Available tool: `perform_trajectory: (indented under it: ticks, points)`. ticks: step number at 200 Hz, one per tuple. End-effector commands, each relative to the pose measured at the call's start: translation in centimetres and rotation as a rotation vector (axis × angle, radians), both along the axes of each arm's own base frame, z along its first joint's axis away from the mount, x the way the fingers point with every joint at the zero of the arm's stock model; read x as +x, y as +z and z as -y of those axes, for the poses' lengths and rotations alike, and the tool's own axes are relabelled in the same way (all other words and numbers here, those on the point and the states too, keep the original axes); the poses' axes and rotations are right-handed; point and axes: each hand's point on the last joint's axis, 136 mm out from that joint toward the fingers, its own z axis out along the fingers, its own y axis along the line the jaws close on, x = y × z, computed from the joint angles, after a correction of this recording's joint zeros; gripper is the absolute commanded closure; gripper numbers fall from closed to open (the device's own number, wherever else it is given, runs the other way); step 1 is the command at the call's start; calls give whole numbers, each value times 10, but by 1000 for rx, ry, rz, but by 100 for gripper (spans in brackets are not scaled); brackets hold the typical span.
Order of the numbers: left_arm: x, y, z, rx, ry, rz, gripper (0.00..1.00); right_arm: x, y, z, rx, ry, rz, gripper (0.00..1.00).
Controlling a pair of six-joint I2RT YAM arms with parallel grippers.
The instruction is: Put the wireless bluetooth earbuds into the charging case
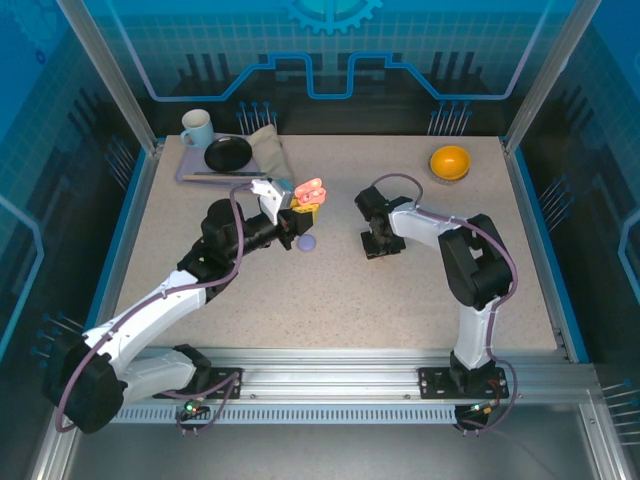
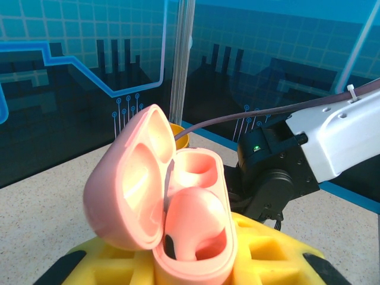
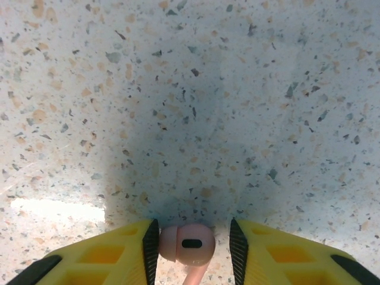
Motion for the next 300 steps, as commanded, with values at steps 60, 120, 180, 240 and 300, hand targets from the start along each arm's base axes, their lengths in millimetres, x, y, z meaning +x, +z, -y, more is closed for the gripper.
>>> perform_trajectory:
  ticks: [60, 120, 180, 240, 300]
  points:
    - [-1, 3, -2, 0, 11, 23, 100, -8, -2, -3, 4, 6, -25, 71]
    - [0, 4, -1, -1, 10, 23, 100, -8, 7, -2, 14, 1, 2, 74]
    - [1, 7, -1, -3, 12, 25, 100, -8, 13, 3, 14, -13, 28, 76]
    - [0, 7, 0, -1, 3, 19, 100, -6, 53, 6, 65, -43, 141, 76]
    - [-9, 13, 4, 4, -44, 23, 100, 1, 165, 3, 232, -51, 425, 75]
